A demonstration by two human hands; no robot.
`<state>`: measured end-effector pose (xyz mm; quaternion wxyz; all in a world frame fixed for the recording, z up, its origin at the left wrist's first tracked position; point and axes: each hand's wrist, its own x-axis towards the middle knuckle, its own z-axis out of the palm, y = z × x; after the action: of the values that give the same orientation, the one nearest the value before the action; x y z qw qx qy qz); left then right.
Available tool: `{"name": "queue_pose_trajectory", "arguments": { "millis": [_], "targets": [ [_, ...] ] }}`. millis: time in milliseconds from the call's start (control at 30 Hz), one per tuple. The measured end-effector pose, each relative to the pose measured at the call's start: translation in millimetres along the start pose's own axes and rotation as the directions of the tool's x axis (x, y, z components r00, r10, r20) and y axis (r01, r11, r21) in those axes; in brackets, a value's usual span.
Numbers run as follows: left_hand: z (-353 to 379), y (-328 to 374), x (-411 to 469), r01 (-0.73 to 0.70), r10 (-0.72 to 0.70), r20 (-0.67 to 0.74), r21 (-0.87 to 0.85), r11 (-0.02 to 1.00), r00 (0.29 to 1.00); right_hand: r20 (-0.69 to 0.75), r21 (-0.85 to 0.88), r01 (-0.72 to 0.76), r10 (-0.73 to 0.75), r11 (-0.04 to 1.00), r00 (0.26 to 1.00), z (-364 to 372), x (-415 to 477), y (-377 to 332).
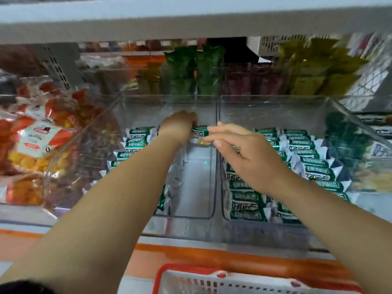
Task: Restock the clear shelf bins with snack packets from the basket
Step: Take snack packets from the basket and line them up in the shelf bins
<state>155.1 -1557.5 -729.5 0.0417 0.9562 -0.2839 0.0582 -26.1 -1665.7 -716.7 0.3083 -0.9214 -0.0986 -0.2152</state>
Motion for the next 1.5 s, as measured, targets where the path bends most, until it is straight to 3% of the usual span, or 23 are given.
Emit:
{"name": "queue_pose_trajectory", "arguments": {
  "millis": [67, 133, 267, 367, 533, 633, 700, 800, 933, 967, 1033, 1100, 1233, 1400, 1500],
  "targets": [
    [7.0, 1.3, 0.8, 0.013, -0.01, -0.023, 0.126, 0.992, 1.0, -0.016, 0.012, 0.001, 0.0, 1.0, 1.0, 0.6, -1.1, -1.2],
    [8.9, 2.2, 1.1, 0.036, -0.033, -0.021, 0.148, 0.988, 0.999, -0.027, 0.027, 0.001, 0.0, 1.0, 1.0, 1.4, -2.7, -2.4],
    [-6.2, -2.2, -9.5, 0.035, -0.035, -0.002, 0.102, 0.994, 0.999, -0.015, 0.017, -0.021, 0.021, 1.0, 1.0, -1.0, -4.9, -6.0],
    [-24.5, -6.1, -32.7, -0.009, 0.008, -0.048, -0.035, 0.999, 0.999, 0.033, 0.031, -0.083, 0.082, 0.996, 0.996, -3.7, -6.4, -16.7],
    [-50.1, 1.7, -117.2, -0.149, -0.006, -0.348, -0.417, 0.896, 0.938, -0.047, 0.017, -0.131, 0.132, 0.991, 0.99, 4.0, -39.4, -44.1],
    [-48.6, 11.4, -191.5, -0.331, -0.013, -0.594, -0.465, 0.821, 0.804, -0.24, -0.041, -0.046, 0.035, 0.998, 0.97, 17.2, -80.7, -65.3],
    [-34.5, 16.8, -230.1, -0.399, 0.002, -0.654, -0.46, 0.793, 0.757, -0.316, -0.076, 0.029, -0.052, 0.997, 0.947, 28.3, -106.5, -77.8],
    [2.0, 21.5, -271.7, -0.418, 0.12, -0.556, -0.448, 0.791, 0.823, -0.214, -0.025, 0.035, -0.04, 0.999, 0.976, 52.9, -142.9, -81.4],
    [60.0, 12.7, -308.6, -0.212, 0.153, -0.179, -0.382, 0.899, 0.972, 0.011, 0.002, -0.224, 0.224, 0.975, 0.975, 87.3, -190.5, -62.5],
    [72.4, 7.4, -313.9, -0.141, 0.129, -0.058, -0.332, 0.933, 0.99, 0.121, -0.029, -0.322, 0.323, 0.946, 0.939, 94.8, -203.1, -53.8],
    [92.2, -2.8, -321.2, -0.067, 0.1, 0.141, -0.221, 0.973, 0.985, 0.354, -0.118, -0.491, 0.499, 0.863, 0.791, 110.2, -231.5, -34.1],
    [105.9, -10.6, -322.2, -0.025, 0.076, 0.245, -0.203, 0.979, 0.967, 0.486, -0.201, -0.576, 0.591, 0.792, 0.644, 123.3, -257.4, -14.0],
    [123.8, -17.2, -321.1, 0.02, 0.062, 0.365, -0.215, 0.976, 0.929, 0.514, -0.279, -0.641, 0.675, 0.715, 0.53, 140.8, -273.7, 11.2],
    [142.7, -20.5, -323.9, 0.038, 0.059, 0.342, -0.27, 0.962, 0.938, 0.472, -0.149, -0.716, 0.685, 0.682, 0.554, 176.2, -261.5, 29.9],
    [150.8, -24.5, -325.8, 0.012, 0.068, 0.34, -0.228, 0.974, 0.938, 0.496, -0.123, -0.755, 0.698, 0.645, 0.515, 200.7, -260.9, 37.5]
  ]
}}
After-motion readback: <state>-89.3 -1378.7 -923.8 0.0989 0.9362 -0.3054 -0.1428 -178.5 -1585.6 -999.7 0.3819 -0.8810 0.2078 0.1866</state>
